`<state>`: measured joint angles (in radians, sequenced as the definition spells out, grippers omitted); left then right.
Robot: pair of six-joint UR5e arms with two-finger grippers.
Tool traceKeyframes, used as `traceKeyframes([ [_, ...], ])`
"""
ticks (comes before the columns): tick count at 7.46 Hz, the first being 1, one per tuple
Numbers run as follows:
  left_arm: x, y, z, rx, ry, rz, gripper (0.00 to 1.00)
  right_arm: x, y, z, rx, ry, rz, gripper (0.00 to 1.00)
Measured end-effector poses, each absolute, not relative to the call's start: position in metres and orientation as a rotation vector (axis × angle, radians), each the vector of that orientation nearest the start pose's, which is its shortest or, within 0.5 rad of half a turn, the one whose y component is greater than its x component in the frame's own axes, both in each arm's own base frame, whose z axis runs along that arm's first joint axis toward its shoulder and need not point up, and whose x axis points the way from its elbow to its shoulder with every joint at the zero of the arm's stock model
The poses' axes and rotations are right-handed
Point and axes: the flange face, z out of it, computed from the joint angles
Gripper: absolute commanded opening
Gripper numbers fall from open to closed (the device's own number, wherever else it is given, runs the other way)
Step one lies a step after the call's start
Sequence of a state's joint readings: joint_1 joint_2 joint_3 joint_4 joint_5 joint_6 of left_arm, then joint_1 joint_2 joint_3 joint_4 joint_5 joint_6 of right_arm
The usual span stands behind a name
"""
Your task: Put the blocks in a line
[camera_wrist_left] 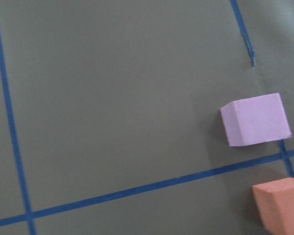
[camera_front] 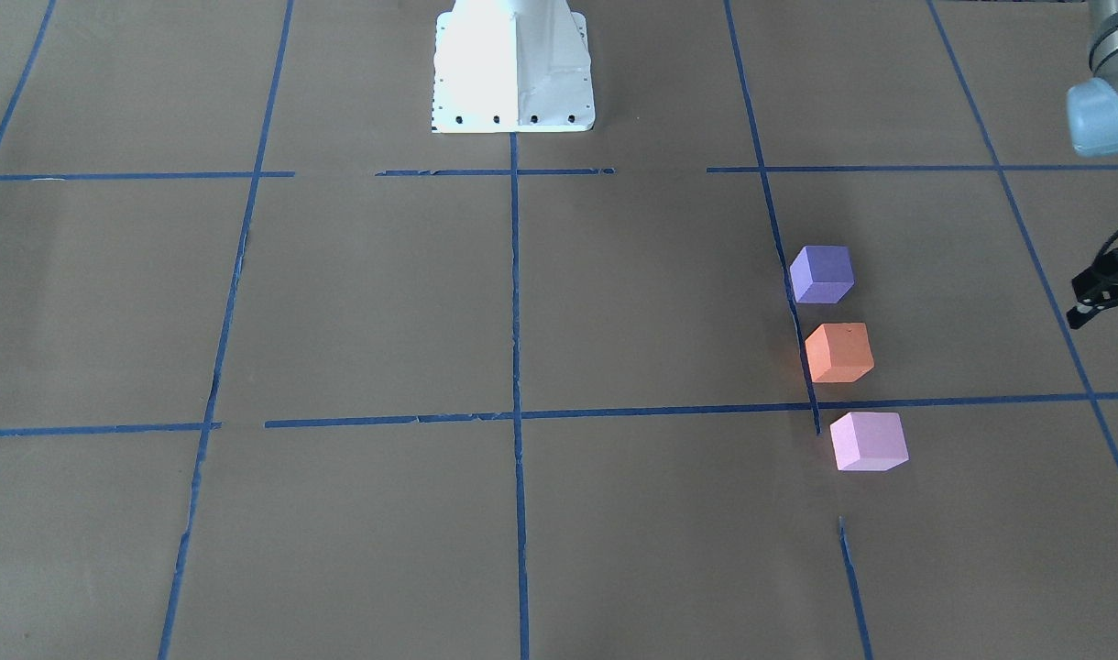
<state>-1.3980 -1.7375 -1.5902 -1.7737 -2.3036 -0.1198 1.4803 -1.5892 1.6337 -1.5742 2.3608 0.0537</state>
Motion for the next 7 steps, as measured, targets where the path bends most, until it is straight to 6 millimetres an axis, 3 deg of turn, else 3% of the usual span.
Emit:
traceKeyframes([
  [1, -0.012, -0.580, 0.573, 0.264, 0.764, 0.193, 0.99, 0.018, -0.490, 0.636, -0.019, -0.791, -0.051, 1.00],
  [3, -0.082, -0.569, 0.604, 0.230, 0.749, 0.114, 0.99, 0.018, -0.490, 0.636, -0.019, -0.791, -0.051, 1.00],
  [5, -0.107, -0.559, 0.614, 0.164, 0.749, 0.059, 0.99, 0.018, -0.490, 0.636, -0.019, -0.791, -0.051, 1.00],
  [7, -0.111, -0.555, 0.618, 0.144, 0.748, 0.057, 0.99, 0.018, -0.490, 0.636, -0.019, -0.791, -0.051, 1.00],
])
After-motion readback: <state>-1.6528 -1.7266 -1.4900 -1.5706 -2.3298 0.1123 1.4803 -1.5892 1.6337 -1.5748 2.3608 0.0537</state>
